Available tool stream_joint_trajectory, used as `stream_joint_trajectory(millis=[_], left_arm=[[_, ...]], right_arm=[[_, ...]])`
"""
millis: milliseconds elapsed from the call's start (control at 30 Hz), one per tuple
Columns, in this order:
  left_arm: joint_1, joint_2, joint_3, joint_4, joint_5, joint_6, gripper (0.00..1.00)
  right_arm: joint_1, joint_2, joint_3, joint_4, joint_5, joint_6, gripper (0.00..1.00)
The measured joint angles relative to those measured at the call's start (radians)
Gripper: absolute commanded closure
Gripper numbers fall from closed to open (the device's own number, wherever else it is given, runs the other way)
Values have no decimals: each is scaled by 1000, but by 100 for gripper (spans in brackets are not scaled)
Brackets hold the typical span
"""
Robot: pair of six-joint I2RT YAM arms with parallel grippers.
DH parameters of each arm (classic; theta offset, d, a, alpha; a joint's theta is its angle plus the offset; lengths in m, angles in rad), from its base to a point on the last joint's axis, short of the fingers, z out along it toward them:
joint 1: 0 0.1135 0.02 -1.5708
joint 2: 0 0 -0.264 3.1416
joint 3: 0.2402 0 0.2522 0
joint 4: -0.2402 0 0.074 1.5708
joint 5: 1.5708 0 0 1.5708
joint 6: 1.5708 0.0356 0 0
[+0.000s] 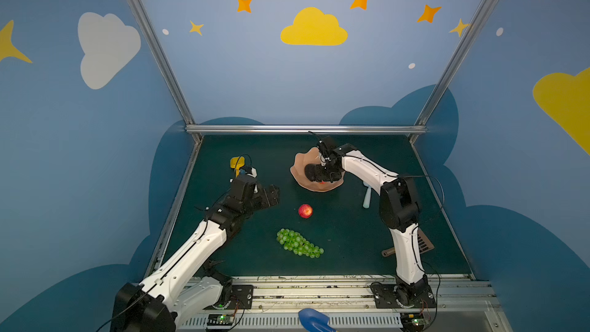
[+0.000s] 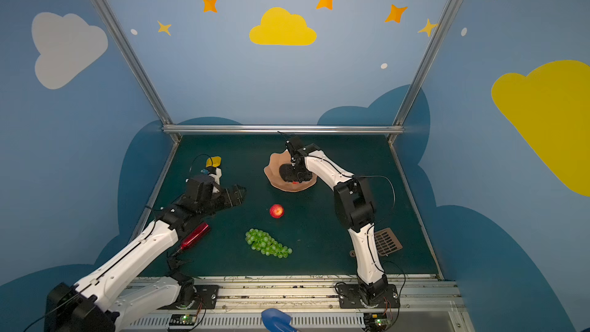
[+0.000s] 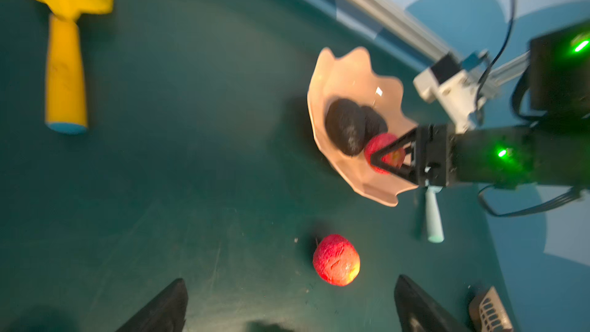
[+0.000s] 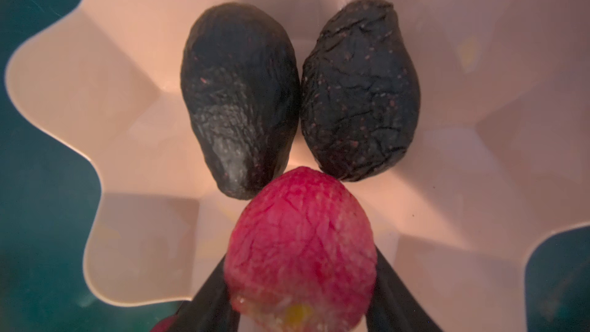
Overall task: Arrange fruit in a fruit bowl
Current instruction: Place the fruit in the fruit bowl, then pick up the fruit from the center of the table.
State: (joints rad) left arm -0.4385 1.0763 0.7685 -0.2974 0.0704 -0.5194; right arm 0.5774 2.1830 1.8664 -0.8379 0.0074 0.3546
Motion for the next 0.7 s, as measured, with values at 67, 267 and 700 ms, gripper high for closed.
stream_joint_trajectory(millis=[67, 267, 700], left_arm=[[-35, 38, 3, 8, -6, -10, 0], [-132, 143, 42, 30, -21, -21, 0], [-244, 427, 266, -11, -23, 10, 0]], right_arm=[[0, 6, 0, -1, -6, 4, 42], [-2, 10, 0, -3, -18, 8, 30], [-89, -386, -74, 8, -27, -2, 15]])
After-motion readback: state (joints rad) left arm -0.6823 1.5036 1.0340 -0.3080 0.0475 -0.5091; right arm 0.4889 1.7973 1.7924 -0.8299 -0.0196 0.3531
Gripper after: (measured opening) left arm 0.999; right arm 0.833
